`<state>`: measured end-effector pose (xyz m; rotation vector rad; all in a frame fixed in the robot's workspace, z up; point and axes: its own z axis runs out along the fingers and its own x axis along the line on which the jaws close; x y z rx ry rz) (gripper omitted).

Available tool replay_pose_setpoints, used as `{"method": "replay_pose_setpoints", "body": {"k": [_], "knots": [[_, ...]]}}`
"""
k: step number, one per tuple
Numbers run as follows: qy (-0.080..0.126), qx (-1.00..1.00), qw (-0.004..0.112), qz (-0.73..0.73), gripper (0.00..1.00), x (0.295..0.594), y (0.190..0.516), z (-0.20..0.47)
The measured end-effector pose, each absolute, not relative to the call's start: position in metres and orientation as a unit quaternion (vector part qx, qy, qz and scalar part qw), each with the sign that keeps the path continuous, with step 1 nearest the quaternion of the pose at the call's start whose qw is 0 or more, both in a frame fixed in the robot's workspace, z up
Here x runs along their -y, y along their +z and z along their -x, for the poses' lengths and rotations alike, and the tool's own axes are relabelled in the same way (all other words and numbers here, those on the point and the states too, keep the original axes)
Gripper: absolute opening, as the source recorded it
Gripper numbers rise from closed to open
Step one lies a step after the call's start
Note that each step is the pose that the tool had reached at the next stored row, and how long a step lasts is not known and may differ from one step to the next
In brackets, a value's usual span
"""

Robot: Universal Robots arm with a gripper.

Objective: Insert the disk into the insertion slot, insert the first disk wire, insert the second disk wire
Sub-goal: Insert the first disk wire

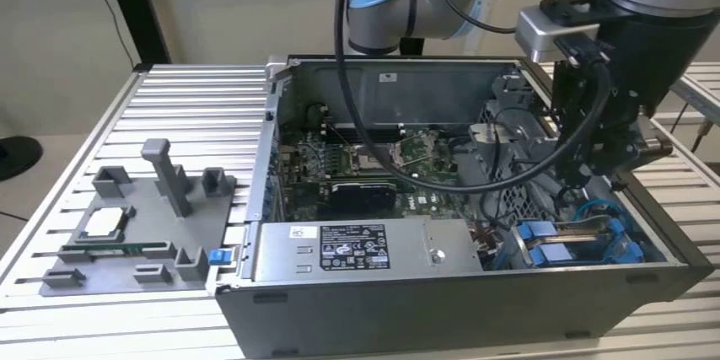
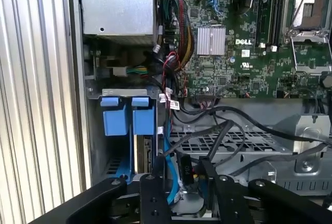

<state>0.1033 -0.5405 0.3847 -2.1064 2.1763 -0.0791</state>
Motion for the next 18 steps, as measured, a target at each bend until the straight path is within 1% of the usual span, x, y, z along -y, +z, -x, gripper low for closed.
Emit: {"method": "replay_pose_setpoints", "body": {"k": [5,12,18], "knots": [[-0.028,-0.726,0.057,0.685,0.00,0.5405,0.3843,-0.1007],[-0.033,-0.734,0.067,0.675,0.00,0.5404,0.3825,-0.1003],[-0.034,-0.738,0.069,0.670,0.00,0.5414,0.3805,-0.1002]]}}
